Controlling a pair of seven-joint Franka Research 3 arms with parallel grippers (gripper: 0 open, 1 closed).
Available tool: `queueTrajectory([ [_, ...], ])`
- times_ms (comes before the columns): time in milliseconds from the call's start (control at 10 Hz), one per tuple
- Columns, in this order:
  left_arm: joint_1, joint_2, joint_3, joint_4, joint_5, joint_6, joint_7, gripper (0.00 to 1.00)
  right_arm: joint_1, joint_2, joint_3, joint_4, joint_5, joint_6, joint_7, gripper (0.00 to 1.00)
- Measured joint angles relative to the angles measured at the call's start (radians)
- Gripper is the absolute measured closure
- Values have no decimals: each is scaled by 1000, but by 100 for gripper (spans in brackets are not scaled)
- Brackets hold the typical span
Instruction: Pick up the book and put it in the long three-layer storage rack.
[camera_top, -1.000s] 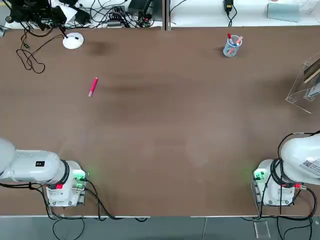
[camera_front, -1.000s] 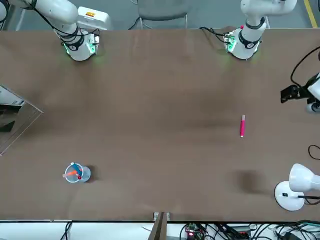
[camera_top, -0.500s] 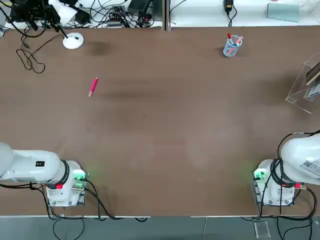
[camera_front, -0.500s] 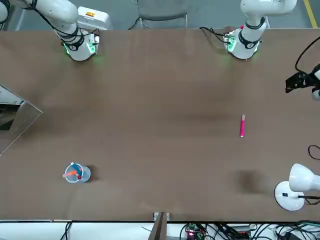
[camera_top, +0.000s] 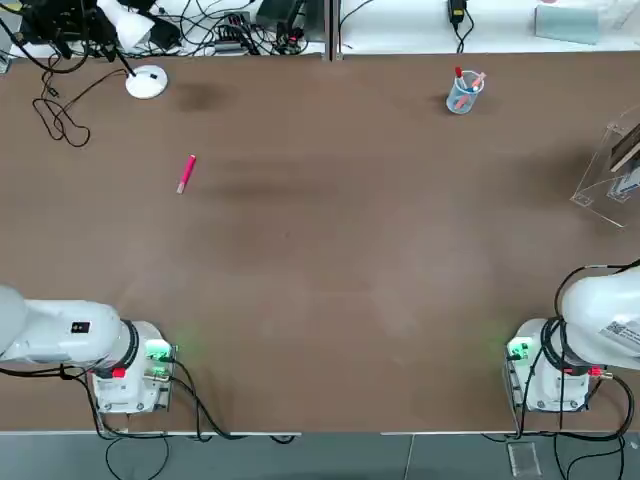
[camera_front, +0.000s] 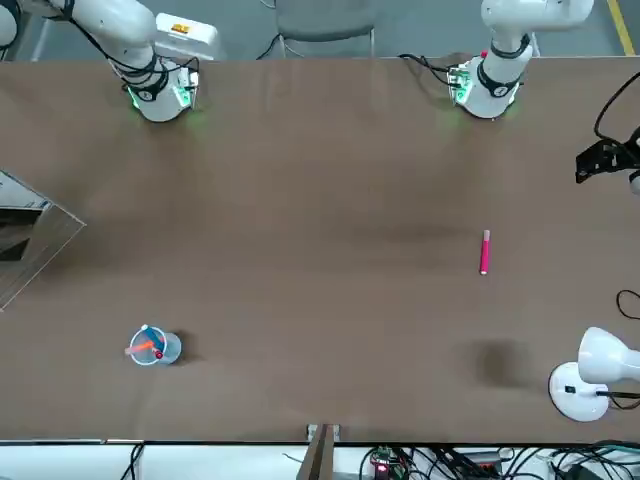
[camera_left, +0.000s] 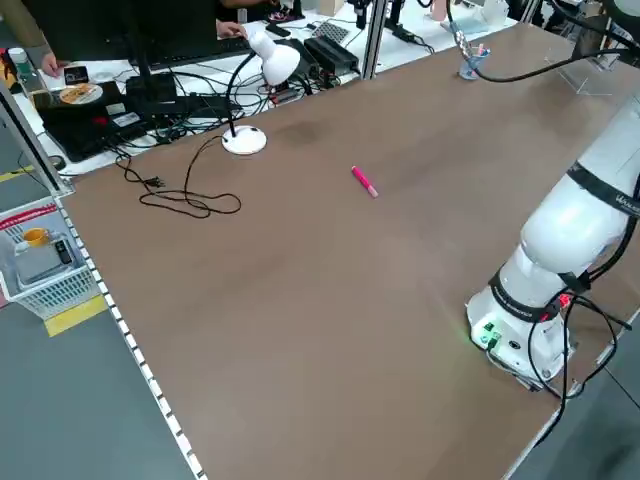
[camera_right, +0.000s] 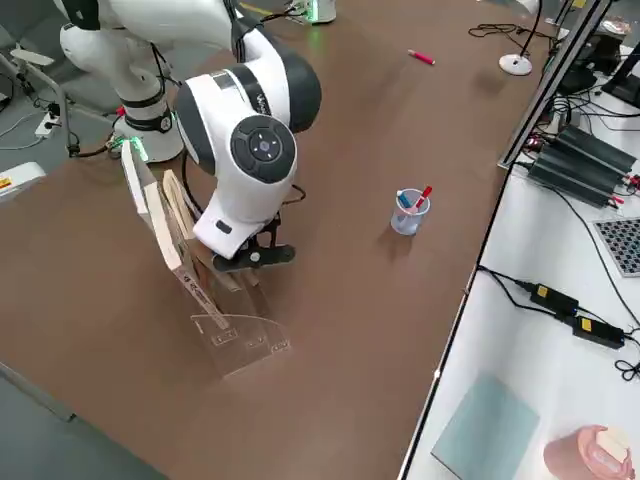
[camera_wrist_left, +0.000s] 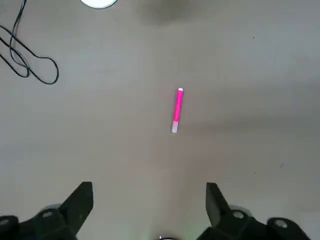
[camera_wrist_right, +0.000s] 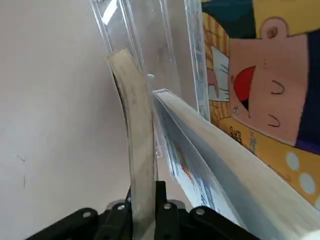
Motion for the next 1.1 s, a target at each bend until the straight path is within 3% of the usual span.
queueTrajectory([
  [1100, 41, 0, -27, 0, -40, 0, 7, 0, 0, 45, 0, 24, -2, 69, -3, 84],
])
